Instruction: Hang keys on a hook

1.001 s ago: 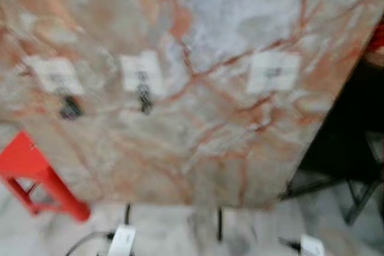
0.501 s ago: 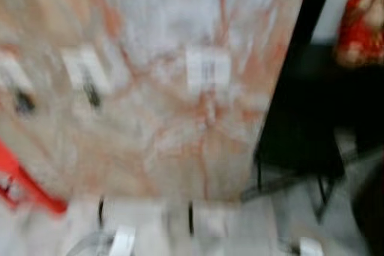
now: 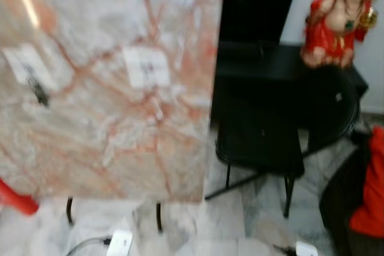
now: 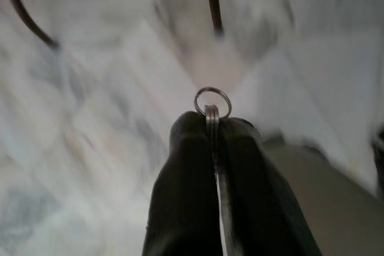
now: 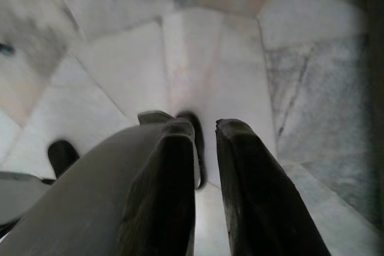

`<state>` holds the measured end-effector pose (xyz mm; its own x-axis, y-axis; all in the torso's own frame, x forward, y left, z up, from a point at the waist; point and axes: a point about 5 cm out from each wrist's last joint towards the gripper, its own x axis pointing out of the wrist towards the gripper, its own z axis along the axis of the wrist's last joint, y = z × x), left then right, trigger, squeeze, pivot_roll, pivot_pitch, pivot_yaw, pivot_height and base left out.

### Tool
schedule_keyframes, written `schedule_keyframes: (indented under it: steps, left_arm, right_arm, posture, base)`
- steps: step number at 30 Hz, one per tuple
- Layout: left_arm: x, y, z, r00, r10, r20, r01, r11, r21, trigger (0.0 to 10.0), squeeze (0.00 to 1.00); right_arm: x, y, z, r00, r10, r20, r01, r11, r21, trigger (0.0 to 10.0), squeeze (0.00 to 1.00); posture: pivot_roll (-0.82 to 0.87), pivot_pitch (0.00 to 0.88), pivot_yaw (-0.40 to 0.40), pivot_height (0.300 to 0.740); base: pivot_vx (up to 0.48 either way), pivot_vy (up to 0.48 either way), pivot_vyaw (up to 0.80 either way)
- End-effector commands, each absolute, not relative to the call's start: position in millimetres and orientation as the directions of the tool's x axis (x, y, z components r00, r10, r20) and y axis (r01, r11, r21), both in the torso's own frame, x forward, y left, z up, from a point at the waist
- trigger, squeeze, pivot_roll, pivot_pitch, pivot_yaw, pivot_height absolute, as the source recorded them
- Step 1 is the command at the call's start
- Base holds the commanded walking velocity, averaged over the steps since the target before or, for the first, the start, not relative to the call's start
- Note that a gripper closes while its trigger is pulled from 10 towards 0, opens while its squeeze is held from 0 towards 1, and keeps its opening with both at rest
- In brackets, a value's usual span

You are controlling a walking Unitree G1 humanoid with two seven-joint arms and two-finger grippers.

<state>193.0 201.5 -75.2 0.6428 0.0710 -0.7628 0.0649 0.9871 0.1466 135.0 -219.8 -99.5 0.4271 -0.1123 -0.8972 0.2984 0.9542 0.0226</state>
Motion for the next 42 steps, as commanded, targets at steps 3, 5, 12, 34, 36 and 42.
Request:
schedule_keyframes:
  steps: [3, 5, 12, 34, 36, 42]
  left_arm:
    - [223, 205, -54, 0.765, 0.093, -0.637, 0.023, 0.985, 0.171, 10.0, 0.00]
    - [229, 205, -49, 0.789, 0.090, -0.608, 0.021, 0.985, 0.173, 10.0, 0.00]
    - [275, 197, 12, 0.975, 0.047, -0.217, -0.013, 0.987, 0.158, 10.0, 0.00]
    - [294, 159, 110, 0.967, -0.004, 0.256, -0.042, 0.984, 0.173, 10.0, 0.00]
    - [293, 158, 109, 0.969, -0.010, 0.247, -0.034, 0.984, 0.174, 10.0, 0.00]
    - [296, 158, 112, 0.969, 0.001, 0.246, -0.046, 0.983, 0.175, 10.0, 0.00]
  right_arm:
    - [131, -220, -101, 0.415, -0.111, -0.903, 0.294, 0.956, 0.017, 10.0, 0.00]
    - [131, -220, -101, 0.415, -0.111, -0.903, 0.293, 0.956, 0.017, 10.0, 0.00]
    - [128, -221, -101, 0.415, -0.111, -0.903, 0.284, 0.959, 0.012, 10.0, 0.00]
    - [128, -225, -100, 0.436, -0.145, -0.888, 0.247, 0.968, -0.036, 10.0, 0.00]
    - [128, -225, -100, 0.440, -0.139, -0.887, 0.236, 0.971, -0.035, 10.0, 0.00]
    - [130, -226, -99, 0.444, -0.148, -0.884, 0.228, 0.973, -0.048, 10.0, 0.00]
  posture:
    - [-0.05, 0.000, 0.039, 0.709]
    - [-0.05, 0.000, 0.039, 0.709]
    - [-0.06, 0.000, 0.042, 0.709]
    - [-0.06, 0.000, 0.033, 0.709]
    - [-0.07, 0.000, 0.037, 0.709]
    - [-0.06, 0.000, 0.028, 0.709]
  base:
    - [0.000, 0.000, 0.00]
    - [0.000, 0.000, 0.00]
    - [0.000, 0.000, 0.00]
    - [0.000, 0.000, 0.00]
    - [0.000, 0.000, 0.00]
    - [0.000, 0.000, 0.75]
